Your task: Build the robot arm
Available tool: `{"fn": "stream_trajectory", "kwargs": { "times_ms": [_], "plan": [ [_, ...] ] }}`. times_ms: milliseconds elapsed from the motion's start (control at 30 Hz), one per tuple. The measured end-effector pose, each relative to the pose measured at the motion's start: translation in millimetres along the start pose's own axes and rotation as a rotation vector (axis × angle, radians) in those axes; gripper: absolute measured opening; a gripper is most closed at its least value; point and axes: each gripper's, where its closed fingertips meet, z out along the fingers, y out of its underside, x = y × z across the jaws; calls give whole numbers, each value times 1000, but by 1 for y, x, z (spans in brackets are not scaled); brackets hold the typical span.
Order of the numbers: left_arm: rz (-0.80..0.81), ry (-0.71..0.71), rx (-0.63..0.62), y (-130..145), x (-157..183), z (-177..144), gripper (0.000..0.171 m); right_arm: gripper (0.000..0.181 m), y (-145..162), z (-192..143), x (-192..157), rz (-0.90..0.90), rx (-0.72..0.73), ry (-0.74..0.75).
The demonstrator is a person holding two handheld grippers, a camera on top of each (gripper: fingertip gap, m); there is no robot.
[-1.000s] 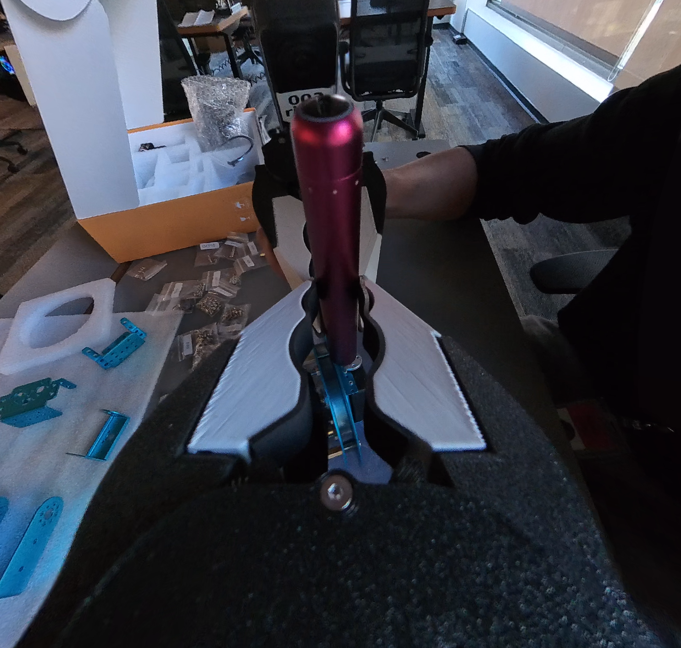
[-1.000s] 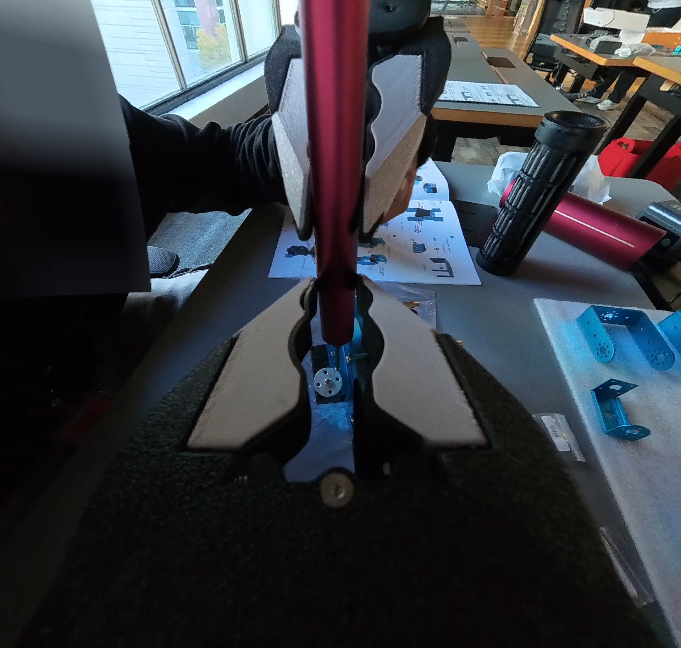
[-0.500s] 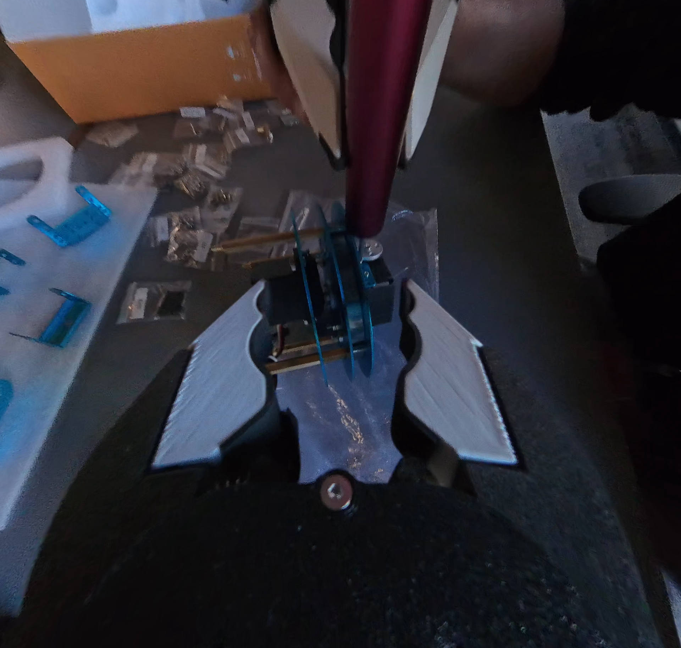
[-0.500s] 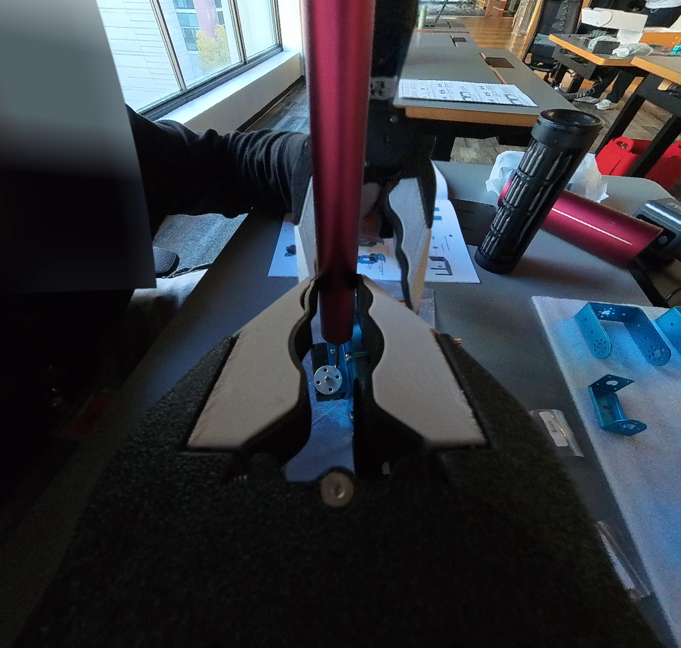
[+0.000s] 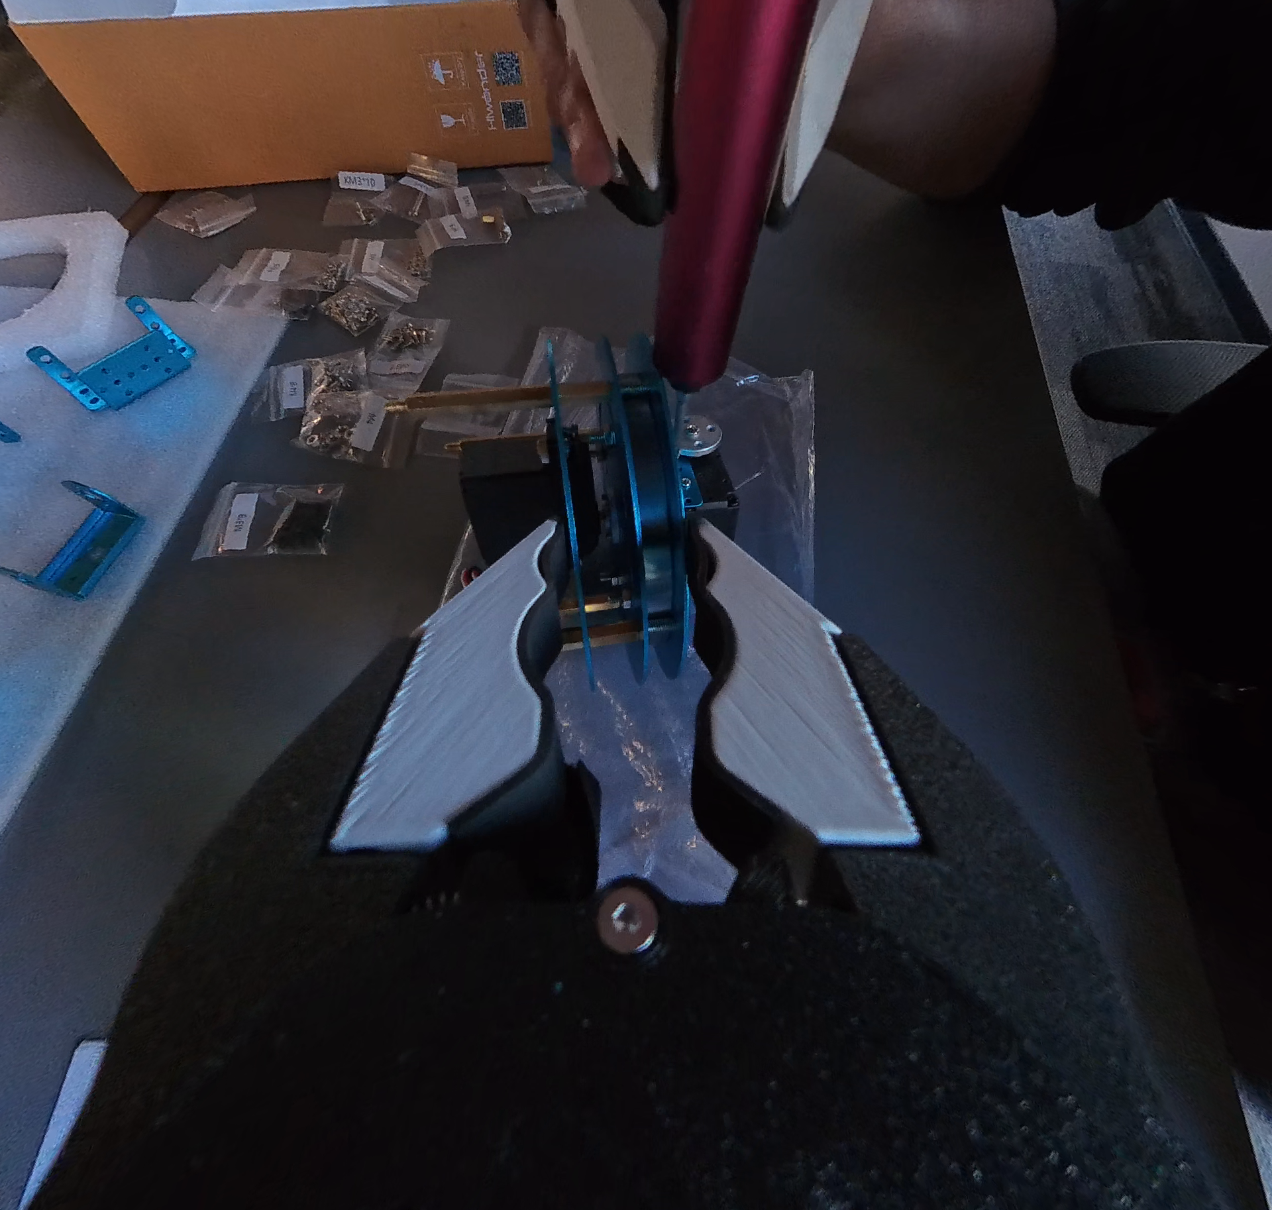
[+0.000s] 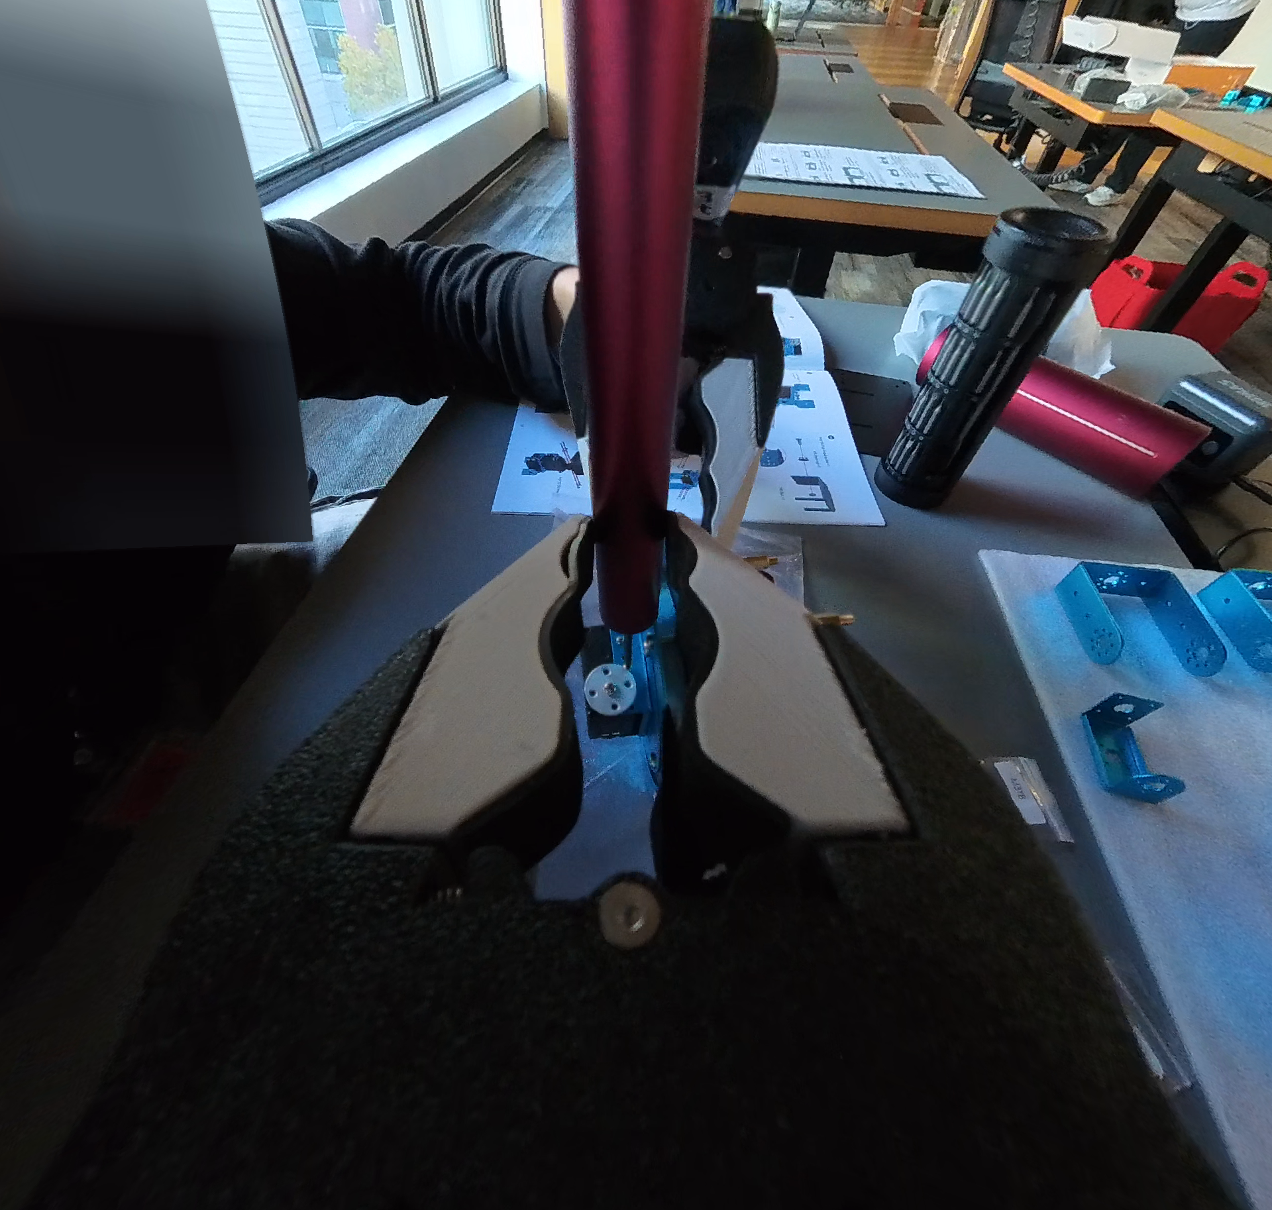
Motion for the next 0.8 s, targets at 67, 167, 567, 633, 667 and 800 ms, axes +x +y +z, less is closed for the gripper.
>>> {"fn": "stream_trajectory", "kwargs": {
  "times_ms": [67, 167, 567, 633, 667, 800],
  "plan": [
    [2, 1, -2, 0, 0, 0, 33, 19, 0, 1, 0, -3, -14, 2],
    [10, -6, -10, 2, 0, -1, 33, 19, 0, 0, 2, 14, -16, 0],
    [2, 0, -2, 3, 1, -2, 33, 19, 0, 2, 3, 43, 8, -21],
    [1, 1, -2, 3, 1, -2, 33, 19, 0, 2, 2, 37, 10, -26],
    [0, 2, -2, 3, 1, -2, 33, 19, 0, 2, 2, 35, 9, -24],
    [-3, 3, -1, 3, 1, -2, 33, 19, 0, 4, 3, 33, -2, -17]
  ]
}}
